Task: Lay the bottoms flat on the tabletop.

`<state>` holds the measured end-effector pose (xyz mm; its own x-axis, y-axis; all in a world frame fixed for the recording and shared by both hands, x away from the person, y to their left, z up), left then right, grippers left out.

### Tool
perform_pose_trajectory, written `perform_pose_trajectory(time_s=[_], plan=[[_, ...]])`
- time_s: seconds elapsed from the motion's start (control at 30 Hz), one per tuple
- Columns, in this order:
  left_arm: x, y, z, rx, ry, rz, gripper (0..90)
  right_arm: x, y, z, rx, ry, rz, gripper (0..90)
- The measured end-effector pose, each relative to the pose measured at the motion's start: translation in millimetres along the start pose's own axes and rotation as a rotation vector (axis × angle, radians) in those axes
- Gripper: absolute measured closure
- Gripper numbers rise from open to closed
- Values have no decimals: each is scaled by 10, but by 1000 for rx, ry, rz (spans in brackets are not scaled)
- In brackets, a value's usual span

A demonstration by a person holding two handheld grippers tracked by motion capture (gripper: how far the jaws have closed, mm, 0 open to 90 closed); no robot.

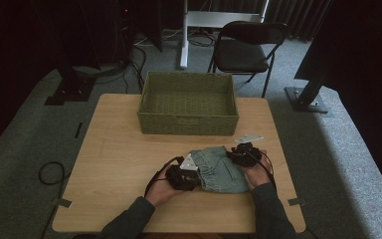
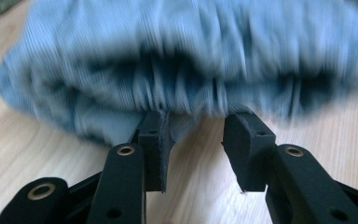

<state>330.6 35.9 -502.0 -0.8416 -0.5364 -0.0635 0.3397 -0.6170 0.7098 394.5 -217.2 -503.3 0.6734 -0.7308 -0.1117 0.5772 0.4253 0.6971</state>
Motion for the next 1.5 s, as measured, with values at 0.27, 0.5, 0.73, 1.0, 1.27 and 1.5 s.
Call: perform_pose_trajectory(time_s=[0.27,0.5,0.73,1.0,1.27,1.5], plan=[[-80,317,98,66,40,-18,619,-285,-40,504,127,106,115,482],[-170,497,-4,80,70,-2,619,-549,-142,727,215,295,198,382],[-242,576,-58,100,81,38,616,-710,-104,607,168,216,292,372],[-333,510,39,121,126,68,566,-419,-82,654,216,6,183,730],[-404,416,-41,83,151,106,496,156,-258,656,214,-158,-47,773],[-266,416,-274,37,71,114,440,401,-354,601,196,-195,-157,777]])
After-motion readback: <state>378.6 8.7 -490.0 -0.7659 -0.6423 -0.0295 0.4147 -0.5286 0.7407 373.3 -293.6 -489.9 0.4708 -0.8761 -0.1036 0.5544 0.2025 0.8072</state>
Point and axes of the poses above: each handheld gripper's, and its own axes: z roughly backward along the jaws, y roughly out of its top, x roughly to its right, the point moved 1 cm from there along -z, roughly forward along the jaws, and after that the axes turned 10 degrees about y, right-handed, at the moved point
